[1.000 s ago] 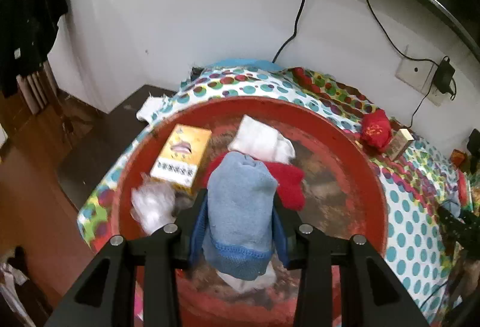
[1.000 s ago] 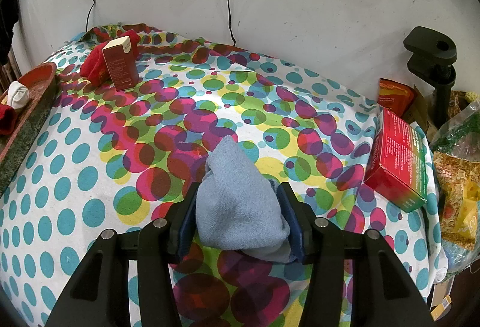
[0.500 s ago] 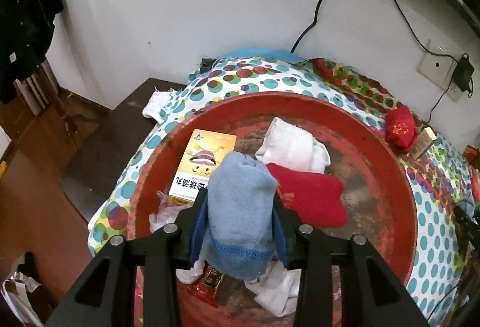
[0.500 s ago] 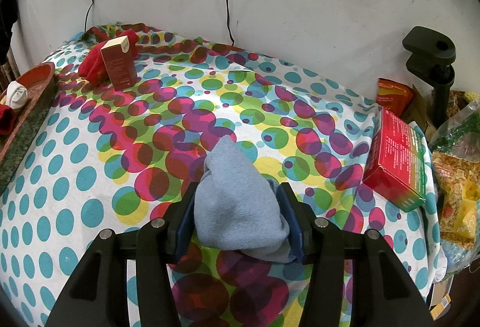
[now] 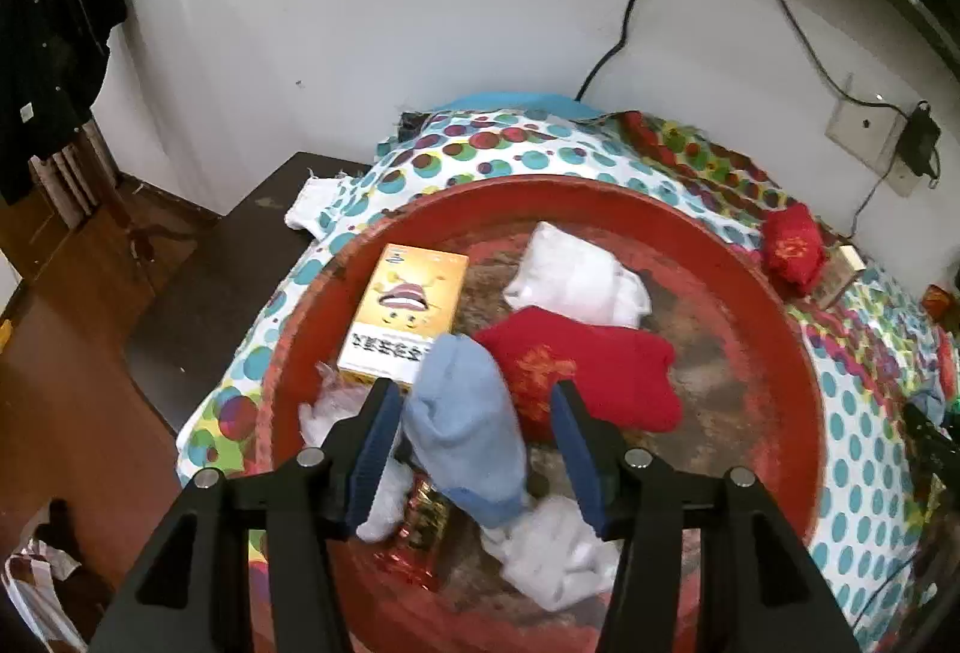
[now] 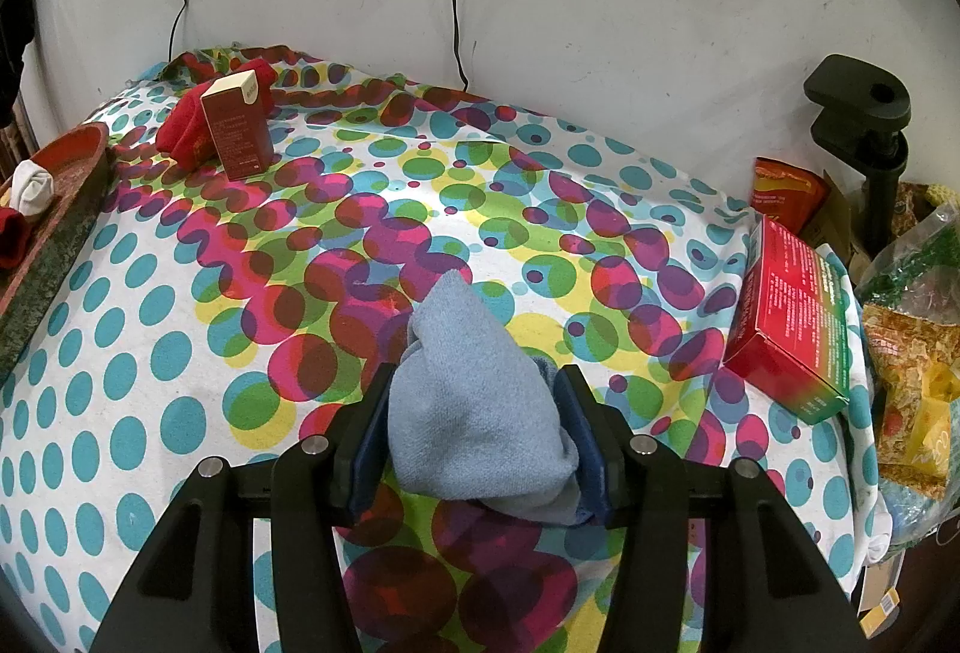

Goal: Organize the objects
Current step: 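Lower the blue sock into the tray and open the left gripper, then carry the blue sock with the right gripper onto the tray and release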

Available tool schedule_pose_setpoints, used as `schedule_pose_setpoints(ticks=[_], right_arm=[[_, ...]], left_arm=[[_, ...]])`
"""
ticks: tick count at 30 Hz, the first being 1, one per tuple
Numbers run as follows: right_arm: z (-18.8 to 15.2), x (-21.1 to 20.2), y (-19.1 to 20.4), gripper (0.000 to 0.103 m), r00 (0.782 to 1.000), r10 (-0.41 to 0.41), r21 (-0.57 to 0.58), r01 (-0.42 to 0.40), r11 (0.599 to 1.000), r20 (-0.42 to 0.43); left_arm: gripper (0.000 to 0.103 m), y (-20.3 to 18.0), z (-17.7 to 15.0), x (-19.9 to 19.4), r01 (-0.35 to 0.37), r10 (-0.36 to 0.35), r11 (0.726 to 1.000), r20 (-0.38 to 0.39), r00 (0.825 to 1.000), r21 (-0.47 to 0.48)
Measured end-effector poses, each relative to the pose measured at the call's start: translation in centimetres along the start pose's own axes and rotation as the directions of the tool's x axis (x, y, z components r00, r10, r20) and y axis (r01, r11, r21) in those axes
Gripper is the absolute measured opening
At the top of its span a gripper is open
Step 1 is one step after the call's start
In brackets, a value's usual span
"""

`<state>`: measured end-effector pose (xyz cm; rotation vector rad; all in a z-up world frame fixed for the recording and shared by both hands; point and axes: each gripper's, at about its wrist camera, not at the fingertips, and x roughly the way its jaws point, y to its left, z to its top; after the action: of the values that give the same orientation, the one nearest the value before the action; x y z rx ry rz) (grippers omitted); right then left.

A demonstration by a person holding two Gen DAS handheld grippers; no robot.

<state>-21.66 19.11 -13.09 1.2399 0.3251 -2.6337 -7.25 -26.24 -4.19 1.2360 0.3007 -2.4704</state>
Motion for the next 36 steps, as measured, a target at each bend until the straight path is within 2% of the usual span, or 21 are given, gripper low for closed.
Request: schedule_pose_setpoints(ticks=[4, 9, 14, 20, 25, 36], right_arm=[[0.0, 0.0, 0.0, 0.049, 1.0, 0.002, 0.001, -0.002, 1.0, 0.0], [0.0, -0.2, -0.1, 0.045, 1.0, 0.001, 0.004, -0.001, 1.0, 0.013], [0.0, -0.3, -0.7, 0.043, 0.999, 0.025, 0.031, -0.026, 0.999, 0.02], [-0.1, -0.4, -0.6, 0.042, 1.0, 0.01, 0.016, -0.01, 1.0, 0.019], [-0.2, -0.3, -0.4, 0.043, 1.0, 0.008, 0.008, -0.008, 1.0, 0.015], [0.4, -0.5, 0.2, 0.042, 1.0, -0.015, 0.04, 0.015, 0.999, -0.009]], left_arm=[[0.054, -1.5, -0.9, -0.9, 0.026, -0.026, 1.0, -0.012, 1.0, 0.016], [0.054, -4.5, -2.8, -2.1, 0.099, -0.096, 0.992, -0.041, 0.995, 0.072], [0.054, -7.4, -4.6, -3.5, 0.106, -0.104, 0.981, -0.025, 0.994, 0.163], [0.054, -9.4, -6.0, -4.3, 0.117, -0.117, 0.969, -0.012, 0.993, 0.216], [0.054, -9.5, -7.0, -4.2, 0.149, -0.142, 0.965, -0.046, 0.989, 0.216], [0.054, -7.0, -7.5, -4.3, 0.158, -0.153, 0.971, -0.046, 0.987, 0.18]])
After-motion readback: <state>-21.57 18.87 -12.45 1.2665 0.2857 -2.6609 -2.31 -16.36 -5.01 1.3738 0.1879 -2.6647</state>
